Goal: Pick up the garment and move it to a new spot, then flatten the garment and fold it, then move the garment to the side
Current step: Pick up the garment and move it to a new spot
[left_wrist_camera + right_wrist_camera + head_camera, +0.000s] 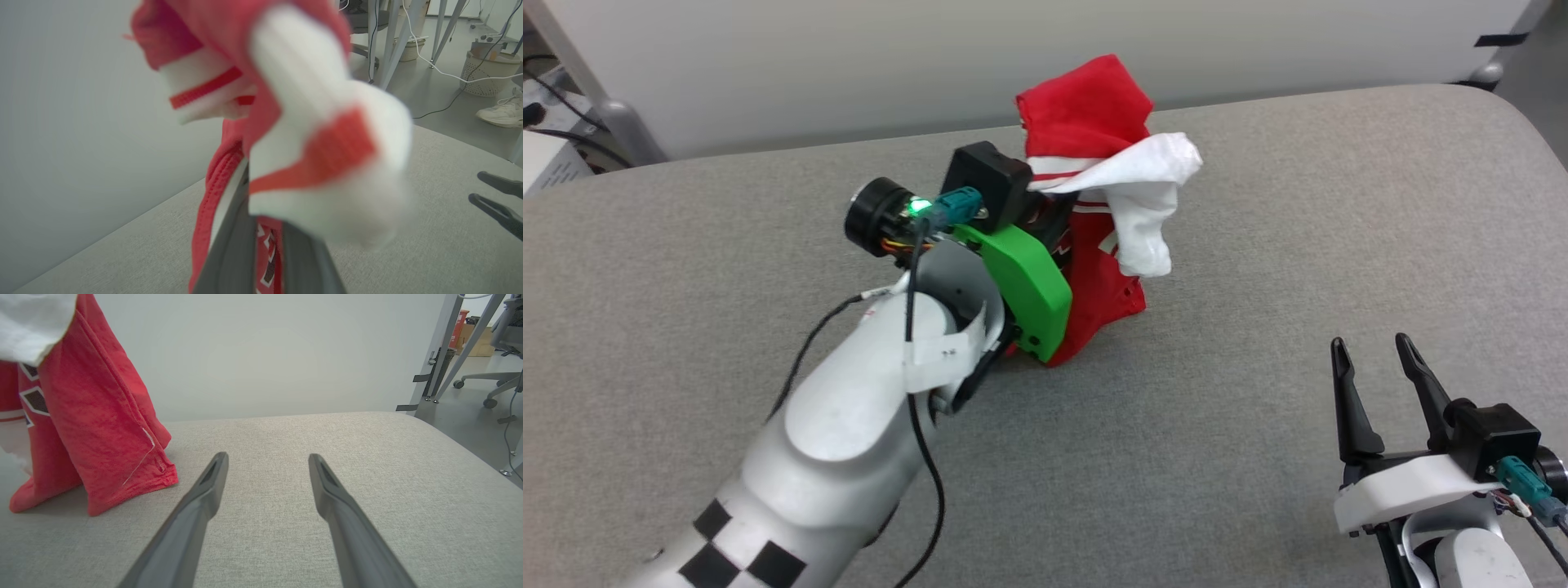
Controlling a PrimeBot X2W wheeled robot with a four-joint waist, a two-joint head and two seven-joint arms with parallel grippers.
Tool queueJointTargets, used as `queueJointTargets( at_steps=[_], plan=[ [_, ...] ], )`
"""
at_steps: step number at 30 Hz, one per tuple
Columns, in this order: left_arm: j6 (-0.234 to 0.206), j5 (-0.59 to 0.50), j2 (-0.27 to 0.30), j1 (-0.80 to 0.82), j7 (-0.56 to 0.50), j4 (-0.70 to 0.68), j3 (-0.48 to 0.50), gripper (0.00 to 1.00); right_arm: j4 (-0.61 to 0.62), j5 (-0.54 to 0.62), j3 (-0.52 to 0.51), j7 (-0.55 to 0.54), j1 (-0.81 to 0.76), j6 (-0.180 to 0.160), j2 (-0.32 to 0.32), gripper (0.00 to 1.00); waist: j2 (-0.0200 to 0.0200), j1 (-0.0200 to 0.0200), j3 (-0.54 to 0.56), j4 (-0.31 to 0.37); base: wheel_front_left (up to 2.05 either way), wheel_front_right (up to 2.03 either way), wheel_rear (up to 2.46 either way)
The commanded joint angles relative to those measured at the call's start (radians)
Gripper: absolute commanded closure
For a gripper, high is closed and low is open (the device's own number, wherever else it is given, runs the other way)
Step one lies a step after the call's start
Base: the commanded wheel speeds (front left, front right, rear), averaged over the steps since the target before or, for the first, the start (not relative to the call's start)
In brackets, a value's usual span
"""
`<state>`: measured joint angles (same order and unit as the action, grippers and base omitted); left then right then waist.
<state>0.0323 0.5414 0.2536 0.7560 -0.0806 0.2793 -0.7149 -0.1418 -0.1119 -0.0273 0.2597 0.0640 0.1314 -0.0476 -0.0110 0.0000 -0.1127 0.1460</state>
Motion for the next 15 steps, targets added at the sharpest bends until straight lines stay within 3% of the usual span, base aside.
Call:
queueJointTargets(
  at_steps=[1, 7, 8, 15],
  plan=[
    [-0.011, -0.01, -0.034, 0.015, 0.039, 0.03, -0.007, 1.0, 0.006, -0.007, -0.005, 0.002, 0.012, -0.001, -0.003, 0.0, 0.011, 0.0, -0.043, 0.047, 0.0, 0.0, 0.0],
    [-0.037, -0.053, -0.152, -0.007, 0.163, 0.204, -0.072, 1.0, 0.017, -0.009, -0.039, 0.002, 0.012, -0.001, -0.003, 0.0, 0.011, 0.0, -0.053, 0.045, 0.0, 0.0, 0.0],
    [-0.028, -0.058, -0.165, -0.018, 0.163, 0.238, -0.099, 0.0, 0.017, -0.008, -0.046, 0.002, 0.013, -0.001, -0.003, 0.0, 0.011, 0.0, -0.052, 0.04, 0.0, 0.0, 0.0],
    [0.027, -0.062, -0.198, -0.082, 0.163, 0.376, -0.232, 0.0, 0.02, 0.001, -0.064, 0.002, 0.014, -0.001, -0.003, 0.0, 0.011, 0.0, -0.025, -0.007, 0.0, 0.0, 0.0]
  ],
)
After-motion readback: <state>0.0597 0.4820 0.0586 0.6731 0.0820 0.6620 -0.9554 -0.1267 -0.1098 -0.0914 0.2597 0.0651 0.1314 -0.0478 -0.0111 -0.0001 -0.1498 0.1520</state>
